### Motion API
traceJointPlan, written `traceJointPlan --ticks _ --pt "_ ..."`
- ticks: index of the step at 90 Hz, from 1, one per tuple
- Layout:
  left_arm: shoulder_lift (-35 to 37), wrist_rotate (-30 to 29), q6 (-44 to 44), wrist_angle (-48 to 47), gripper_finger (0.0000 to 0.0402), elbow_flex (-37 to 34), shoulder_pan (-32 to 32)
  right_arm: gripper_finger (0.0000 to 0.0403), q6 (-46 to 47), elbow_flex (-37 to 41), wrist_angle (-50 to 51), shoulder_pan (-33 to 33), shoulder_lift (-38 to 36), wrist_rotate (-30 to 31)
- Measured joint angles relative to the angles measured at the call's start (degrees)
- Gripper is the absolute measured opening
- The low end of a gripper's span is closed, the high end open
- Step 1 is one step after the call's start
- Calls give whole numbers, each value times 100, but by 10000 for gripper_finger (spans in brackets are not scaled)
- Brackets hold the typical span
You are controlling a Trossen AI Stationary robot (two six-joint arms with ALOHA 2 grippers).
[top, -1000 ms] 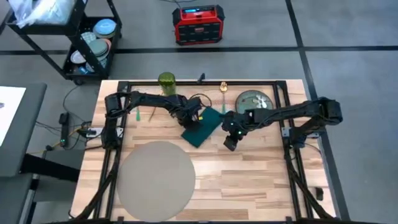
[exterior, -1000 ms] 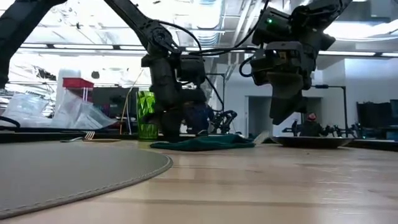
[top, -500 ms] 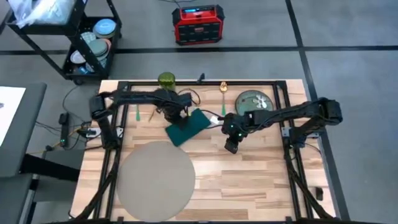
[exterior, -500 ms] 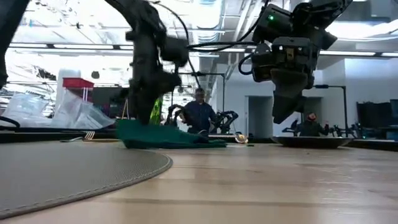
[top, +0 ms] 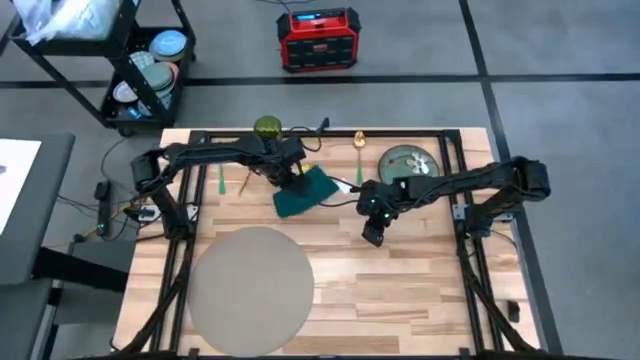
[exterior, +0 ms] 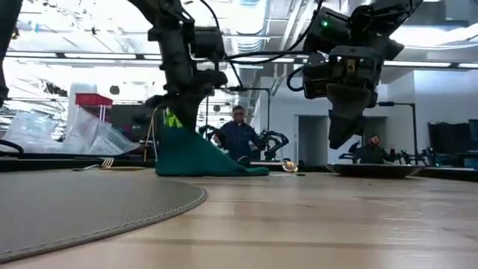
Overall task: Set table place
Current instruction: Put the green napkin on the gray mat
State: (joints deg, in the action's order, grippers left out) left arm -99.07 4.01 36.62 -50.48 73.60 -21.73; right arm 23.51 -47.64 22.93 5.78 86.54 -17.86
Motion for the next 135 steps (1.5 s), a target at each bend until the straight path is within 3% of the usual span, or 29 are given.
traceJointPlan --ticks 11,42,65,99,113,135 --pt "-261 531 303 -30 0 -1 123 93 31 0 85 0 0 -9" --pt "15 763 881 -1031 0 -856 521 93 42 1 201 -13 0 -33" --pt "1314 1362 2097 -752 0 -1940 1005 93 23 2 181 -3 0 -33" --pt "3682 1432 4727 -895 0 -3504 2255 93 -2 2 51 39 0 -33" --pt "4452 1479 5737 -1150 0 -3795 2712 93 -2 0 47 37 0 -33" --pt "5097 946 7132 -1065 0 -3873 3270 93 -2 1 44 33 0 -33"
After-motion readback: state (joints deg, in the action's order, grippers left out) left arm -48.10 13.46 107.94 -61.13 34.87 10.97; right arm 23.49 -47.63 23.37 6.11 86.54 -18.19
